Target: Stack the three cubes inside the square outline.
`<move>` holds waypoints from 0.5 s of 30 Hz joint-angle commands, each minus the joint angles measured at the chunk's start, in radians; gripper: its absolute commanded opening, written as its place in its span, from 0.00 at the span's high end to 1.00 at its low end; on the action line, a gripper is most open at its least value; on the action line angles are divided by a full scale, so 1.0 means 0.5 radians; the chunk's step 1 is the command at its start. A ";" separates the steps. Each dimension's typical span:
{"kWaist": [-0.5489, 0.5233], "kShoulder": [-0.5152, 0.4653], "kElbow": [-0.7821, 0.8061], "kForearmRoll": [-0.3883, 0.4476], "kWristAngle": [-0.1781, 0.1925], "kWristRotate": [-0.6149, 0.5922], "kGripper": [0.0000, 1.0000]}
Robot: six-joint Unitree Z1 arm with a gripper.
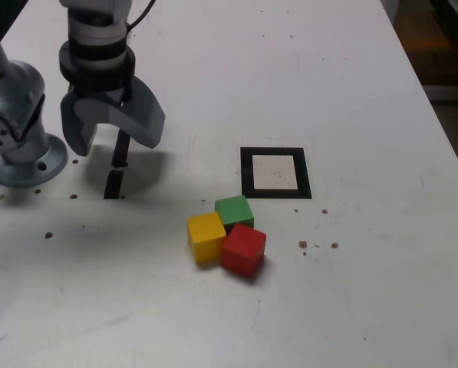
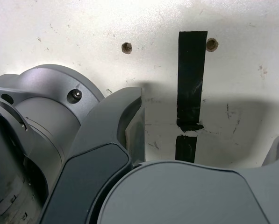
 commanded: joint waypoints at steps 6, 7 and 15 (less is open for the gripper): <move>0.026 0.004 0.016 -0.003 0.001 0.011 0.01; 0.030 -0.004 0.017 -0.001 -0.001 0.011 0.01; -0.022 -0.036 -0.204 0.230 0.011 -0.032 0.01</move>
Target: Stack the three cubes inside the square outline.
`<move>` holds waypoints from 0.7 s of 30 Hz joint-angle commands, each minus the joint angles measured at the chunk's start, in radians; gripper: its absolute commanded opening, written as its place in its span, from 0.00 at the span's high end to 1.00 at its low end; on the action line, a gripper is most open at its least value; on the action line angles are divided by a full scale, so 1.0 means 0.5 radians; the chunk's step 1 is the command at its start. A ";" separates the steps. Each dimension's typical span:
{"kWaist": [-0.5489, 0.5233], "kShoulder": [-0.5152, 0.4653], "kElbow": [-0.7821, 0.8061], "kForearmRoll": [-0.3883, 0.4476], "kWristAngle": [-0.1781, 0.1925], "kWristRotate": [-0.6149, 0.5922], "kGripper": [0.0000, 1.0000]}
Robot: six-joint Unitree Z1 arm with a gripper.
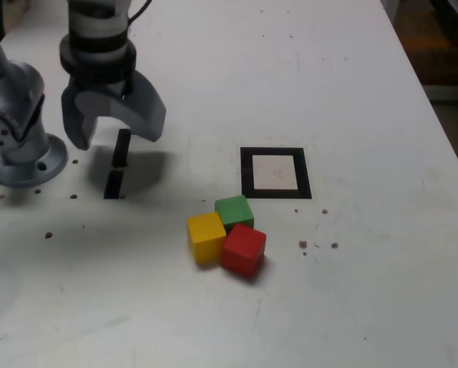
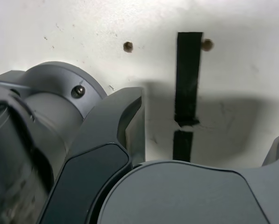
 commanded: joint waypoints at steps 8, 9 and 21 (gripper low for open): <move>-0.418 -0.045 -0.610 0.616 0.003 -0.432 0.03; -0.485 -0.048 -0.686 0.663 -0.020 -0.508 0.03; -1.028 0.465 -1.513 0.923 -0.249 -1.228 0.03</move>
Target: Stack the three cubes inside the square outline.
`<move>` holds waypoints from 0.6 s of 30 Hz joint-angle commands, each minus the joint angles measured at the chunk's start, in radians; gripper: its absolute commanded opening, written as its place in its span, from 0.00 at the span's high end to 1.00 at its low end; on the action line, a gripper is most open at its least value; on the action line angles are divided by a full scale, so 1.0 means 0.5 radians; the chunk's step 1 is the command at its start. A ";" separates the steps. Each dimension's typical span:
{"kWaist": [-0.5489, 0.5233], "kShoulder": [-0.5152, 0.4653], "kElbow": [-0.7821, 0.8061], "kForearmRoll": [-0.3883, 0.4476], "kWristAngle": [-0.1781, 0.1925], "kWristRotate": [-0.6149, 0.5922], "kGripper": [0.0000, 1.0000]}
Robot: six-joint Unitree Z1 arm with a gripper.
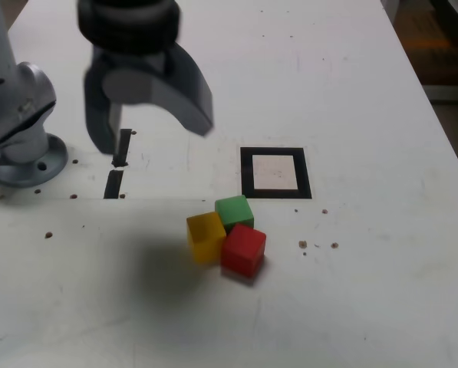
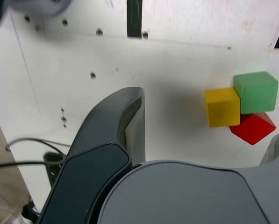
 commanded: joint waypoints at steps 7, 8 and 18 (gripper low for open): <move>-0.287 0.271 -0.483 0.065 -0.024 -0.588 0.02; -0.311 0.289 -0.501 0.060 -0.033 -0.673 0.01; -0.393 0.560 -0.767 -0.016 -0.066 -1.382 0.01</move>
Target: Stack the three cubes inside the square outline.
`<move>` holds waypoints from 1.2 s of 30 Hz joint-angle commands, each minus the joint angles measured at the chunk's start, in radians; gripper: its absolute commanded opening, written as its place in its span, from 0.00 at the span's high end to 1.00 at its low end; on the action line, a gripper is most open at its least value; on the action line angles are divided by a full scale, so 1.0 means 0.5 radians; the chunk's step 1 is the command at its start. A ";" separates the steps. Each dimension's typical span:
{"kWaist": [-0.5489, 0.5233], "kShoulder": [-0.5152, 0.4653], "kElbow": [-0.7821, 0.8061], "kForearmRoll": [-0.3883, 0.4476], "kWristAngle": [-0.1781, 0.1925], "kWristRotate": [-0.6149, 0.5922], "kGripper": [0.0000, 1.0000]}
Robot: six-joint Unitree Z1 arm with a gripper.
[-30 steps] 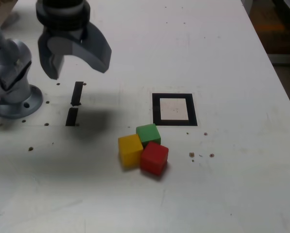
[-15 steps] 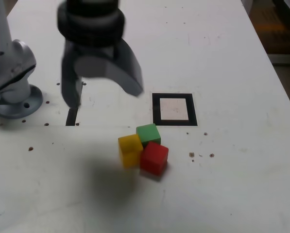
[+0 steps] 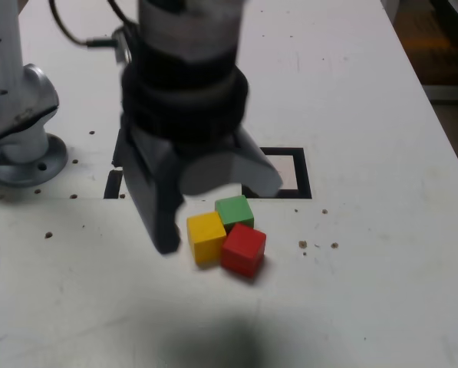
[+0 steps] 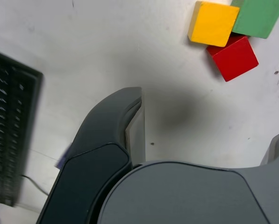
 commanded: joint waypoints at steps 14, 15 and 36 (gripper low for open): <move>0.123 0.226 0.340 -0.535 -0.093 -0.234 0.01; 0.134 0.233 0.360 -0.558 -0.096 -0.234 0.01; 0.339 0.208 0.716 -0.926 -0.090 -0.189 0.02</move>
